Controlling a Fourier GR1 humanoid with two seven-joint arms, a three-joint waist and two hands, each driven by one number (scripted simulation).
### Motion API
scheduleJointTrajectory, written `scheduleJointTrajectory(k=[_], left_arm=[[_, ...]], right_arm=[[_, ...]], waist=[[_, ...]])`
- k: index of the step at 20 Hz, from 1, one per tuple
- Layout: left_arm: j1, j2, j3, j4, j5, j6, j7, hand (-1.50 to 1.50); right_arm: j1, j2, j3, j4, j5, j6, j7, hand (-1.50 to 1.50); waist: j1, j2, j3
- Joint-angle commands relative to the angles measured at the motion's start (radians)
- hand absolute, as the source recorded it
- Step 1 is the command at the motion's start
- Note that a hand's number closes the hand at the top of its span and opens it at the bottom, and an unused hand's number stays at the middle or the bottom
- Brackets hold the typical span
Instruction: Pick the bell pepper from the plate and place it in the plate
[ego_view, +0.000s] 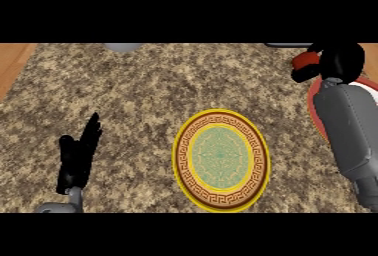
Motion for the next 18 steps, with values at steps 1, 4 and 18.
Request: scheduleJointTrajectory(k=[1,4,18], left_arm=[[0.018,0.021,0.007,-0.008,0.015,-0.034,0.004,0.00],[0.005,0.005,0.015,-0.001,-0.006,-0.005,-0.001,0.00],[-0.059,-0.008,0.055,0.061,-0.018,-0.042,-0.009,0.00]], right_arm=[[0.017,-0.021,-0.005,-0.070,0.108,-0.133,0.179,1.50],[0.007,-0.016,-0.005,-0.106,0.150,-0.104,0.290,1.50],[0.163,-0.187,-0.174,-0.004,-0.013,-0.131,0.120,1.50]], waist=[[0.004,-0.002,0.000],[0.009,0.001,0.000],[0.013,0.006,0.001]])
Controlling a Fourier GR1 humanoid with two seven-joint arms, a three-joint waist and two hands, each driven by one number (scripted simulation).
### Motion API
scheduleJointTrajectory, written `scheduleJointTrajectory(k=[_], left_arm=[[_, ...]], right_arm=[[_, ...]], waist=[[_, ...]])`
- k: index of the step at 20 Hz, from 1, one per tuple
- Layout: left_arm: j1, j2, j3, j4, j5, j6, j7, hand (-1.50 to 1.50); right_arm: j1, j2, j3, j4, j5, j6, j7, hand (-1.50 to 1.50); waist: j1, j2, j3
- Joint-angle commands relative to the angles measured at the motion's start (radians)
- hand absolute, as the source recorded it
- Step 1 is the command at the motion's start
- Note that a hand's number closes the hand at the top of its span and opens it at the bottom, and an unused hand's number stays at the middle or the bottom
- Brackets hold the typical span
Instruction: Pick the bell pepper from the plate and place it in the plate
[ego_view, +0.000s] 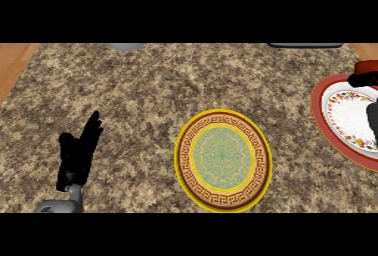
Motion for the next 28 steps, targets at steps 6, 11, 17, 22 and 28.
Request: scheduleJointTrajectory(k=[6,11,17,22,28], left_arm=[[0.001,-0.013,0.013,0.040,-0.014,-0.011,-0.046,0.00],[-0.003,-0.012,0.012,0.004,-0.009,-0.020,-0.011,0.00],[0.008,-0.015,0.005,-0.030,-0.026,-0.014,0.032,0.00],[0.055,0.005,0.011,-0.083,-0.022,-0.032,0.027,0.00],[0.012,-0.032,0.025,0.001,-0.020,-0.004,0.003,0.00]], right_arm=[[0.005,-0.115,-0.107,0.228,-0.135,0.070,-0.161,1.50],[-0.008,-0.129,-0.176,0.349,-0.248,0.143,-0.282,1.50],[0.017,-0.112,-0.173,0.478,-0.270,0.215,-0.335,-1.50],[0.025,-0.173,-0.236,0.417,-0.376,0.251,-0.568,-1.50],[0.005,-0.092,-0.429,0.278,-0.614,0.129,-0.768,-1.50]], waist=[[0.005,0.003,0.001],[0.012,0.005,0.002],[0.014,0.004,0.001],[0.011,0.000,0.002],[-0.017,-0.004,0.002]])
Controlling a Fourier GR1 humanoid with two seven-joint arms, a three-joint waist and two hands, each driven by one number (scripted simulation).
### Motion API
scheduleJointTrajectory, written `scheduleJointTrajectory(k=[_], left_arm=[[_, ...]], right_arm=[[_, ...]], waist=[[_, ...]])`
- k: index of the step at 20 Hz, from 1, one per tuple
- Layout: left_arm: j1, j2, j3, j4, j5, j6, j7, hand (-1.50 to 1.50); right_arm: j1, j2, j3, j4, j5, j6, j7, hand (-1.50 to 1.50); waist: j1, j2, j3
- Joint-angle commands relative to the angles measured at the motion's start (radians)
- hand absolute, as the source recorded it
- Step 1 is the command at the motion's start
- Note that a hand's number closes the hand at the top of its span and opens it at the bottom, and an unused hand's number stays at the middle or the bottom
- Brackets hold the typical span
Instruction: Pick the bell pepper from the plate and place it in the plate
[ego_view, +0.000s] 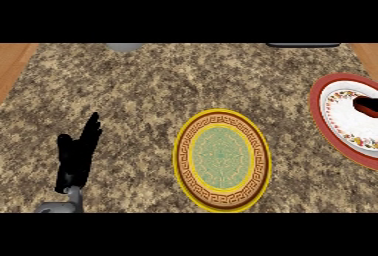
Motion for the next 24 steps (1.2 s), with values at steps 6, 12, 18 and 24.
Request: scheduleJointTrajectory(k=[6,12,18,24], left_arm=[[0.026,0.016,0.004,-0.059,0.003,-0.016,0.037,0.00],[-0.014,-0.015,0.005,-0.012,-0.033,0.002,0.023,0.00],[-0.004,-0.026,0.026,0.023,-0.044,-0.019,-0.023,0.00],[-0.043,-0.022,0.058,0.087,-0.037,-0.038,-0.048,0.00]], right_arm=[[0.144,0.048,-0.221,-0.127,-0.318,0.062,-0.240,-1.50],[0.217,0.095,-0.163,-0.242,-0.412,0.135,-0.256,-1.50],[0.291,0.069,-0.096,-0.268,-0.487,0.120,-0.286,-1.50],[0.276,0.114,-0.025,-0.275,-0.468,0.003,-0.268,-1.50]], waist=[[-0.004,-0.002,-0.002],[0.001,0.000,-0.003],[0.006,0.001,-0.002],[0.005,0.001,-0.003]])
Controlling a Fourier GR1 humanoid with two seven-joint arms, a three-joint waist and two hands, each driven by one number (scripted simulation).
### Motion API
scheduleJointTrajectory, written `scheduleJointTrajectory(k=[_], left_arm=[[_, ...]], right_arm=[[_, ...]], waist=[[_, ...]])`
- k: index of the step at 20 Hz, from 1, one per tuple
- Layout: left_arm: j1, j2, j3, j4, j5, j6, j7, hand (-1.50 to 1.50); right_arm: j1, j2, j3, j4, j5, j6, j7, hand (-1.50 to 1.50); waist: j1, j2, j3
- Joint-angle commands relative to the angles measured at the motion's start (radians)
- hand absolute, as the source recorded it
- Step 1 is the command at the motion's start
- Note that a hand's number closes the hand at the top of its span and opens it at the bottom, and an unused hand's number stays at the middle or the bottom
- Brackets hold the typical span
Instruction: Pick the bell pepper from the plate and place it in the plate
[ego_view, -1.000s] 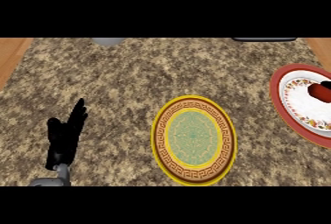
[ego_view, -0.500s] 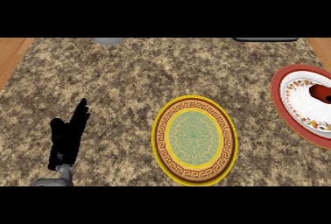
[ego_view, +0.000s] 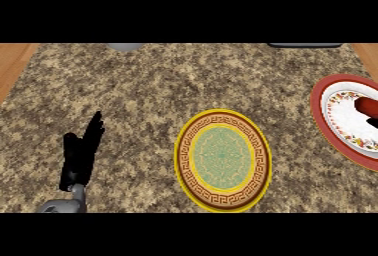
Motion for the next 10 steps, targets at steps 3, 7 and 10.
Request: scheduleJointTrajectory(k=[3,7,10], left_arm=[[0.022,0.002,-0.001,-0.068,0.000,-0.021,0.042,0.00],[0.001,-0.006,0.019,-0.060,0.000,-0.019,0.049,0.00],[0.051,-0.030,-0.014,-0.081,-0.026,-0.011,0.032,0.00]], right_arm=[[0.011,-0.019,0.052,0.030,0.000,-0.074,0.043,-1.50],[-0.006,-0.012,0.077,0.107,-0.007,-0.141,-0.011,-1.50],[-0.057,-0.061,0.073,0.232,-0.019,-0.146,-0.049,-1.50]], waist=[[0.003,0.000,0.000],[0.004,0.001,0.000],[0.007,0.002,0.001]])
